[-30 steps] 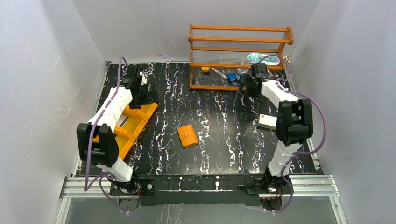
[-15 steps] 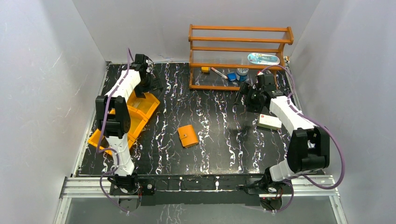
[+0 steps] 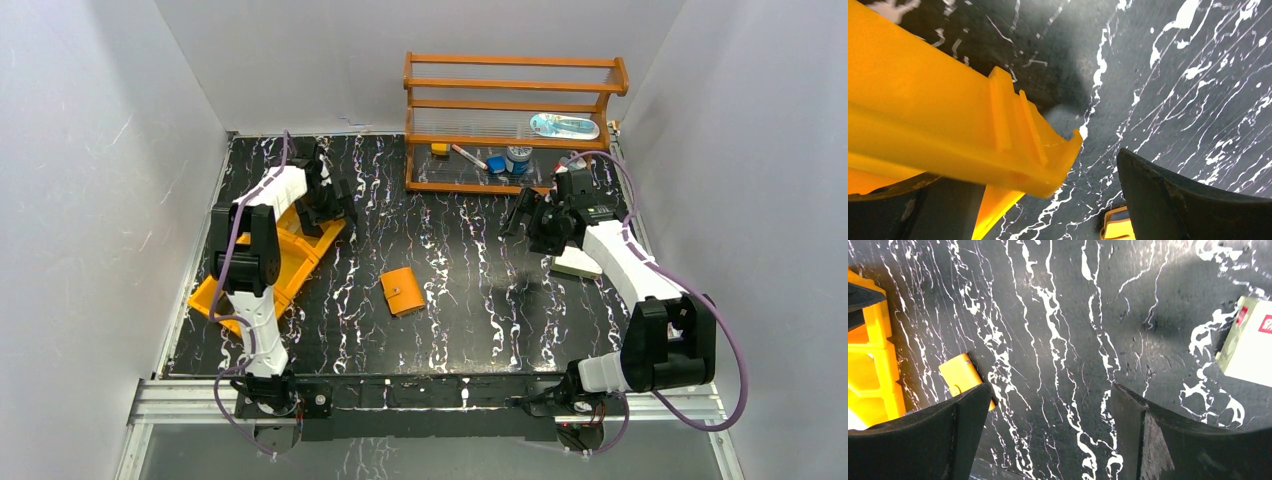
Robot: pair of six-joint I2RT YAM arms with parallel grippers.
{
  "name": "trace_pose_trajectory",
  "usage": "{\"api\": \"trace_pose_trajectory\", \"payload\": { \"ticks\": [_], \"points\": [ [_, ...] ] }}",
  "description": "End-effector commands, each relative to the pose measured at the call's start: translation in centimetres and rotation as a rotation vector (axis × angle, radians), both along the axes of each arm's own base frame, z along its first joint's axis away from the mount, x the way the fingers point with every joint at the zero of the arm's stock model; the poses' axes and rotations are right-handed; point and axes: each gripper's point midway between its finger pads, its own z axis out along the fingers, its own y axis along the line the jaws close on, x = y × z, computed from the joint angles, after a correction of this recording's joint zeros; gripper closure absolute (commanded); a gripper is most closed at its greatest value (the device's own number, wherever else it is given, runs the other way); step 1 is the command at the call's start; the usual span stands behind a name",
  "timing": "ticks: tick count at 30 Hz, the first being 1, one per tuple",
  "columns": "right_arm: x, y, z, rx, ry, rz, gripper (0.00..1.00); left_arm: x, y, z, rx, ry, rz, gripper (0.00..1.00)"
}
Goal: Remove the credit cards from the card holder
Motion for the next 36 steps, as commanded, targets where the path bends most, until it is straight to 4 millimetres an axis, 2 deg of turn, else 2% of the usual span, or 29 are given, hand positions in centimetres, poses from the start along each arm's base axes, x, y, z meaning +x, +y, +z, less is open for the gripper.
{"api": "trace_pose_trajectory", "payload": {
  "ticks": [1,5,11,17,20,25,29,32,36],
  "points": [
    [-0.3,0.9,0.6,0.059,0.0,0.002,0.01,-0.7,-2.9,2.7,-0.086,-0.062,-0.087,0.06],
    [-0.8,0.9,0.3,0.063,0.006,0.001,0.02,-1.1,-5.8,3.3,-0.12,-0.087,-0.17,0.07],
    [-2.5,0.8,-1.0,0.072,0.043,-0.004,0.02,-1.8,-12.1,4.2,-0.238,-0.124,-0.329,0.1],
    [-4.7,0.1,-2.7,0.059,0.082,-0.032,0.02,-4.0,-17.7,4.5,-0.289,-0.128,-0.48,0.11],
    [-5.8,0.0,-3.2,0.066,0.095,-0.049,0.02,-5.2,-19.9,4.7,-0.31,-0.129,-0.547,0.11],
    [-7.1,-1.1,-3.7,0.037,0.094,-0.116,0.01,-7.9,-23.5,5.1,-0.378,-0.114,-0.685,0.12],
    [-7.9,-3.2,-3.8,-0.023,0.101,-0.247,0.02,-9.8,-26.2,5.2,-0.414,-0.111,-0.793,0.12],
    [-8.2,-4.6,-3.2,-0.058,0.078,-0.34,0.02,-11.0,-28.4,5.2,-0.448,-0.095,-0.859,0.13],
    [-8.3,-5.4,-2.0,-0.064,0.018,-0.39,0.02,-11.5,-30.2,5.1,-0.444,-0.102,-0.911,0.13]
  ]
}}
